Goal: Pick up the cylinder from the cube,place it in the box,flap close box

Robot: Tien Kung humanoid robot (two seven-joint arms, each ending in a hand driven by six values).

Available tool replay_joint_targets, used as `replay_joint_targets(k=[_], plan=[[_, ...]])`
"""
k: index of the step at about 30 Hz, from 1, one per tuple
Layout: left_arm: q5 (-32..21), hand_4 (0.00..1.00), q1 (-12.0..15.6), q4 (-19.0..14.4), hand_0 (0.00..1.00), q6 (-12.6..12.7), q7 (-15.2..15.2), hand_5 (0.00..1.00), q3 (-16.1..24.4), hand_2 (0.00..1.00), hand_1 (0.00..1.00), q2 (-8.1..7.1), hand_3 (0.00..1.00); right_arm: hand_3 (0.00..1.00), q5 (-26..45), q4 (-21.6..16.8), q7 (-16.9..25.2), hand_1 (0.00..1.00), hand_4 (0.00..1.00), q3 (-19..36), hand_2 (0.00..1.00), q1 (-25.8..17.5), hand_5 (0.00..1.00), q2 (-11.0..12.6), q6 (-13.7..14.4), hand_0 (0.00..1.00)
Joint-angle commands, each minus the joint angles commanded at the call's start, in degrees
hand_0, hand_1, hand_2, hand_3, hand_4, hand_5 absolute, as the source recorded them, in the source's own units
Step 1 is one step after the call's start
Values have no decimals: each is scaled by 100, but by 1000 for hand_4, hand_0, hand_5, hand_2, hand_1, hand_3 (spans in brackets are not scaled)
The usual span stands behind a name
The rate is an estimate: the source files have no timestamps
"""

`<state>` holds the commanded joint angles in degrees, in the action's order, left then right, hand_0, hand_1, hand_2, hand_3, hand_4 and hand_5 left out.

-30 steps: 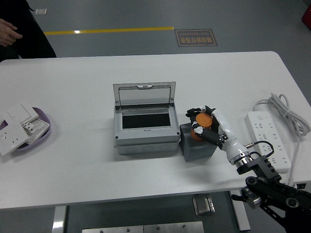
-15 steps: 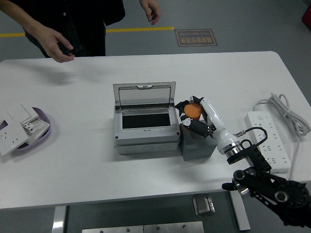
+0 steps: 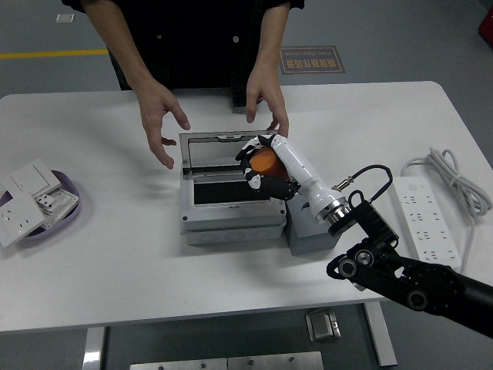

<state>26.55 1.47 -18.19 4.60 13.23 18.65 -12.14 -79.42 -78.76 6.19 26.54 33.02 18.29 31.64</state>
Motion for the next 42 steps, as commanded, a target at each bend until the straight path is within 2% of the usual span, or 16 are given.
replay_joint_targets(k=[3,4,8,15,16,21,22,27,28,33,34,39,40,42], plan=[[17,684,-3,-1,613,-2,6,247,11,628,635,-5,632,410,-412,27,-365,265,41,-75,444,141,2,-52,-128,130],[20,683,-3,-1,613,-2,8,246,13,628,635,-6,632,417,-567,43,-491,256,49,-108,455,187,2,-69,-202,90],[34,683,-3,-1,613,-3,13,246,20,628,635,-8,632,417,-1109,124,-878,256,49,-265,455,334,2,-121,-437,90],[52,684,-14,-1,612,-3,17,247,27,628,635,-10,631,437,-1755,317,-942,274,67,-478,474,509,2,-196,-804,95],[54,684,-16,-1,612,-3,18,247,28,628,634,-12,632,484,-1769,337,-915,394,149,-492,500,523,2,-203,-865,214],[67,684,-17,-2,612,-2,21,247,33,628,634,-17,632,484,-1811,430,-816,394,149,-539,500,575,2,-231,-1159,214],[70,684,-17,-2,612,-2,23,247,35,628,635,-18,631,582,-1819,449,-795,573,225,-538,581,582,2,-236,-1225,639],[81,684,-18,-3,612,-4,26,247,38,628,635,-19,631,582,-1892,511,-795,573,225,-534,581,601,2,-248,-1428,639],[86,684,-18,-3,612,-4,28,246,40,628,635,-21,631,659,-1908,520,-794,670,249,-536,664,605,157,-250,-1449,732],[99,684,-18,-3,612,-5,31,246,47,628,635,-29,631,659,-1950,538,-743,670,249,-527,664,612,157,-254,-1473,732],[101,685,-19,-3,612,-4,31,246,48,628,634,-29,631,789,-1952,541,-728,768,709,-520,775,612,327,-253,-1479,846],[99,685,-18,-5,612,-4,29,246,40,628,634,-30,631,789,-1918,558,-645,768,709,-451,775,595,327,-236,-1506,846],[99,685,-18,-5,612,-5,29,247,40,628,634,-31,631,833,-1909,563,-627,799,827,-437,801,590,377,-233,-1505,887],[101,685,-18,-5,612,-5,28,247,38,628,634,-33,631,833,-1890,573,-598,799,827,-419,801,583,377,-230,-1500,887]])
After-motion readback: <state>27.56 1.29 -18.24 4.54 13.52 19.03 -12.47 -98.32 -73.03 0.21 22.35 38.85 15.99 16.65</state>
